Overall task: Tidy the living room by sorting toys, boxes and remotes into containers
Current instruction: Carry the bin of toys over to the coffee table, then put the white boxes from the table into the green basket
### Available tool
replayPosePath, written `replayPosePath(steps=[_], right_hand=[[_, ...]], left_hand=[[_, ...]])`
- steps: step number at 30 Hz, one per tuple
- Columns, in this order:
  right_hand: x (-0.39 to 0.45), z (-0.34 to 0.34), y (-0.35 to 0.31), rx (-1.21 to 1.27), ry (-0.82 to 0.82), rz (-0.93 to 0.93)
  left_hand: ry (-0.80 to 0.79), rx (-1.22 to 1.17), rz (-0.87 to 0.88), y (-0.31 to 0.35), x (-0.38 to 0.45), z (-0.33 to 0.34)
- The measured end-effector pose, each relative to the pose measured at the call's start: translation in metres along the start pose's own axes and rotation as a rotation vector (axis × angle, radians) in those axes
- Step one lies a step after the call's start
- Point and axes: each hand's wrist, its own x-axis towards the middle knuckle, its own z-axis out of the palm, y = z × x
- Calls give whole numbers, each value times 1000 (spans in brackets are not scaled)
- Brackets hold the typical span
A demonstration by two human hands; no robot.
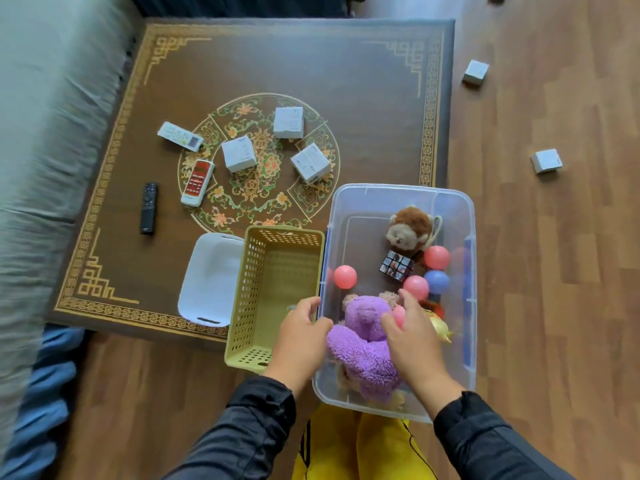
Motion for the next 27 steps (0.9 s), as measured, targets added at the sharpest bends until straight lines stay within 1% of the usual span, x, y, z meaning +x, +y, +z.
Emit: replayPosePath(steps=[3, 8, 14, 17, 20, 25, 27], right_hand=[[-8, 6, -16, -47, -81, -57], [-13, 19, -51, -71, -145, -143], [-14, 61, -80, -56, -165, -202], [-15, 81, -87, -50, -154, -183], [-12, 98, -92, -30, -114, -94], [-13, 132, -103, 36, -15, 73], [-6, 143, -112, 42, 43, 115]], left_hand=[[71, -16, -47, -6, -8, -19], [136, -68, -98, -16, -14, -43], [214, -43, -133, -42, 4, -70], [203, -3, -139, -54, 21, -85], [151, 64, -110, -62, 42, -98], [-26, 232, -74, -77, 65, -130], [-55, 296, -49, -78, 81, -143]])
